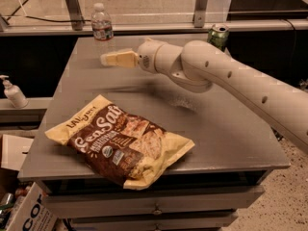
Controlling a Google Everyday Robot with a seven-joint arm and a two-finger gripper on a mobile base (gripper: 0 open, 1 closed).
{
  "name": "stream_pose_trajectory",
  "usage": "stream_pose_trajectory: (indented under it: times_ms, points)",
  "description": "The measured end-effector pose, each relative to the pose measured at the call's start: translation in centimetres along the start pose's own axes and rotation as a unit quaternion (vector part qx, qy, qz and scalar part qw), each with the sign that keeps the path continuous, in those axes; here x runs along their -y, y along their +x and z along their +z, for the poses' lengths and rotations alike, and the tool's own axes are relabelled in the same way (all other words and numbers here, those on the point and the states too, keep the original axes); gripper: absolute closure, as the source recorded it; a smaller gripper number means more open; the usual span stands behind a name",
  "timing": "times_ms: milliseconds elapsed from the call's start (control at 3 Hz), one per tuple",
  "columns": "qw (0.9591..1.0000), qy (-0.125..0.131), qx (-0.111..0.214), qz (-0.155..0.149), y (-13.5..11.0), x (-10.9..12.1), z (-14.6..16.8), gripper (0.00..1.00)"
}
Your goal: Move water bottle near green can
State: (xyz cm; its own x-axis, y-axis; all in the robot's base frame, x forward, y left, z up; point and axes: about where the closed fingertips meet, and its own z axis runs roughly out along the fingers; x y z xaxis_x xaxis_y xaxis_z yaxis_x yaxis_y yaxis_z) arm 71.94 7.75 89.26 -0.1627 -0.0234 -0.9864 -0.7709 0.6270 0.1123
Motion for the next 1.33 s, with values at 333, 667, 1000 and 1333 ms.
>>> stream_pose_trajectory:
  times_ms: [333, 667, 1000, 1333]
  points:
    - [0.9999, 0.009, -0.007, 0.004, -0.4, 0.3, 2.9, 0.0]
    - [0.9999, 0.004, -0.008, 0.006, -0.9, 0.0, 5.7, 0.0]
    - [0.9999, -0.005, -0.007, 0.007, -1.5, -0.5, 8.4, 0.0]
    - [0.9999, -0.013, -0.006, 0.009, -1.7, -1.0, 10.3, 0.15]
